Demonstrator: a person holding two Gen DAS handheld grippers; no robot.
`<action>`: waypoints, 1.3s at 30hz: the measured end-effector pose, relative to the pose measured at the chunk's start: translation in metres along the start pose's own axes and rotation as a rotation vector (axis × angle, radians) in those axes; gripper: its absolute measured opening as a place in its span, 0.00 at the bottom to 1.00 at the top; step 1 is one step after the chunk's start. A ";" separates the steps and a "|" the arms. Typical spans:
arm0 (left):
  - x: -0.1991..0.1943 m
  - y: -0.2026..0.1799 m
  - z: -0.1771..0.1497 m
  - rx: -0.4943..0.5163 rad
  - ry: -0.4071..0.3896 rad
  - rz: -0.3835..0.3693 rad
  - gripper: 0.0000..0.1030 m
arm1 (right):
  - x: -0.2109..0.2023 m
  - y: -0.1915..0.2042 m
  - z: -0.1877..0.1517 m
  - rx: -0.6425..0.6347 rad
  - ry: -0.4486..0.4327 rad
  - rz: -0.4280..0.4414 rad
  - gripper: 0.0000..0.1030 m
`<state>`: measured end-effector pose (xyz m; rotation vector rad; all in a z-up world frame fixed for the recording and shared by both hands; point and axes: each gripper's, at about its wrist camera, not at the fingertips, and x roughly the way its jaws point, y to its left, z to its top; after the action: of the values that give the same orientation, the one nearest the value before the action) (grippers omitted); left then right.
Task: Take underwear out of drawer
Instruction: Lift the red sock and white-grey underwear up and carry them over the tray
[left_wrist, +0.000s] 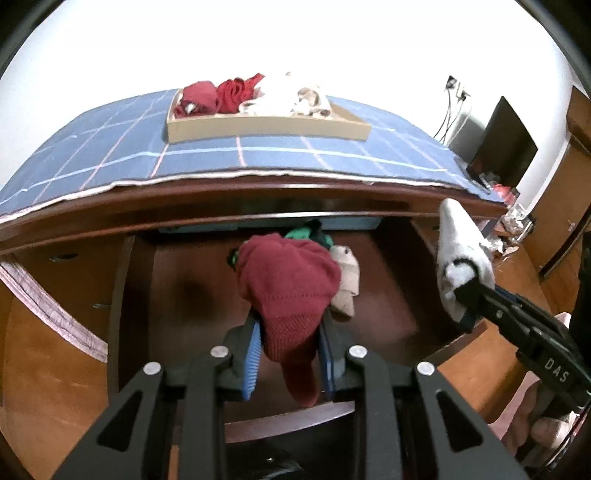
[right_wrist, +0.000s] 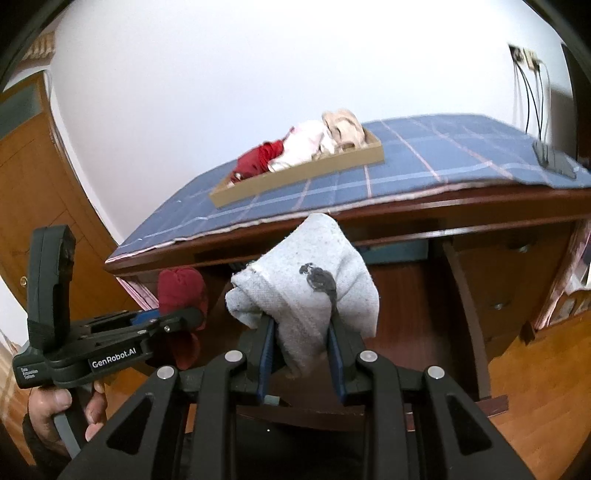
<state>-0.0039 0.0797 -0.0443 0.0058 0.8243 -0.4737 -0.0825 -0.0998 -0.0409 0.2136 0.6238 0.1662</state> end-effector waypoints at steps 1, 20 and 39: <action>-0.004 -0.002 0.001 0.004 -0.012 -0.001 0.25 | -0.004 0.003 0.002 -0.013 -0.013 -0.002 0.28; -0.037 -0.011 0.008 0.021 -0.103 -0.004 0.25 | -0.023 0.023 0.016 -0.083 -0.079 0.010 0.28; -0.047 -0.012 0.015 0.033 -0.155 0.065 0.25 | -0.025 0.038 0.031 -0.131 -0.114 0.043 0.28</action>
<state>-0.0249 0.0852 0.0012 0.0259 0.6621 -0.4212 -0.0874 -0.0734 0.0070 0.1091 0.4933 0.2342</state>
